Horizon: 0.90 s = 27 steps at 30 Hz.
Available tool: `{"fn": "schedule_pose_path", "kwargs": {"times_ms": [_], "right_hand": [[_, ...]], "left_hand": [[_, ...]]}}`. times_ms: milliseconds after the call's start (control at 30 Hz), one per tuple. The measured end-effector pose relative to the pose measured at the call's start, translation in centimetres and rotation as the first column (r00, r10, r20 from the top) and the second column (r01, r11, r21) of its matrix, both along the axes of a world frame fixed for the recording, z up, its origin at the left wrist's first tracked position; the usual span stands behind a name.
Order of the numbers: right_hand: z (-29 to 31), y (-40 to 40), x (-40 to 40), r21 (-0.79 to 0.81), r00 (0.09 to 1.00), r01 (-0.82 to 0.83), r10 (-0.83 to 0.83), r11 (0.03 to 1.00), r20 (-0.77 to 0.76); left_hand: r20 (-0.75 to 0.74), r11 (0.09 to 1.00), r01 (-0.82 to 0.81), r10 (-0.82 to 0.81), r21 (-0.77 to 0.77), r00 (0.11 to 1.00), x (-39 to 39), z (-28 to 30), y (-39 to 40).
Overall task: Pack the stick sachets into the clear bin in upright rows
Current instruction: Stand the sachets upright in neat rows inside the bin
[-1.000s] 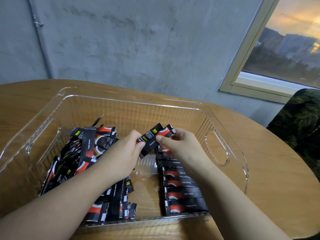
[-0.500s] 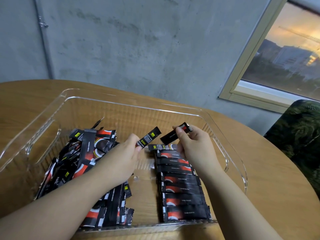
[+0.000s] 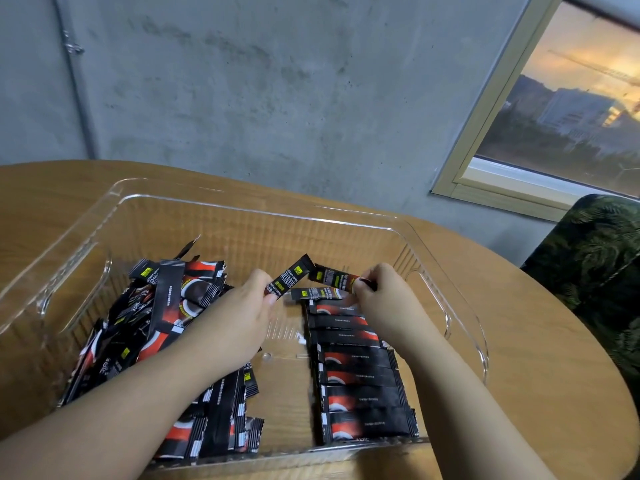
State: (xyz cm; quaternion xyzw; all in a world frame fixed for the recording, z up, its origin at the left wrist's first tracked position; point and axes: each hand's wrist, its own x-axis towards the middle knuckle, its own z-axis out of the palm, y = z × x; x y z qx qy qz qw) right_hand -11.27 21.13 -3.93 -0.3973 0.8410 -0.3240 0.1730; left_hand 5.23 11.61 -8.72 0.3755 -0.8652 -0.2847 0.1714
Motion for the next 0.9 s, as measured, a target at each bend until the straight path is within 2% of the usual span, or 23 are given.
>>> {"fn": "schedule_pose_path", "kwargs": {"times_ms": [167, 300, 400, 467, 533, 600, 667, 767, 900], "right_hand": [[0.3, -1.2, -0.3, 0.286, 0.989, 0.012, 0.030, 0.958, -0.144], [0.4, -1.9, 0.4, 0.443, 0.937, 0.086, 0.079, 0.892, -0.340], [0.9, -1.4, 1.6, 0.510, 0.777, 0.162, 0.209, 0.845, -0.594], [1.1, -1.2, 2.0, 0.520, 0.683, 0.151, 0.292, 0.840, -0.670], [1.1, -1.5, 2.2, 0.508, 0.680, 0.079, 0.327, 0.857, -0.657], [0.7, -1.8, 2.2, 0.512, 0.751, -0.065, 0.380, 0.857, -0.540], [0.0, -1.8, 2.3, 0.528, 0.776, -0.229, 0.481, 0.818, -0.408], [-0.9, -1.4, 2.5, 0.590, 0.721, -0.324, 0.597, 0.740, -0.353], [-1.3, -0.8, 3.0, 0.636, 0.645, -0.314, 0.650, 0.705, -0.402]], "left_hand": [[0.008, 1.000, 0.006, -0.006, 0.007, 1.000, 0.0, 0.1, 0.2], [0.006, 1.000, 0.014, -0.014, 0.023, 1.000, 0.0, 0.5, 0.5], [0.000, 0.999, 0.025, -0.025, 0.024, 1.000, 0.0, 0.4, 0.5], [-0.002, 0.999, 0.033, -0.033, 0.021, 0.999, 0.0, 0.3, 0.5], [-0.007, 0.999, 0.037, -0.037, 0.020, 0.999, 0.0, 0.3, 0.4], [-0.017, 0.999, 0.034, -0.034, 0.024, 0.999, 0.0, 0.3, 0.4], [-0.023, 0.999, 0.032, -0.031, 0.028, 0.999, 0.0, 0.4, 0.5], [-0.019, 0.999, 0.034, -0.034, 0.017, 0.999, 0.1, 0.5, 0.6], [-0.010, 0.999, 0.034, -0.034, 0.008, 0.999, 0.0, 0.7, 0.7]]}}
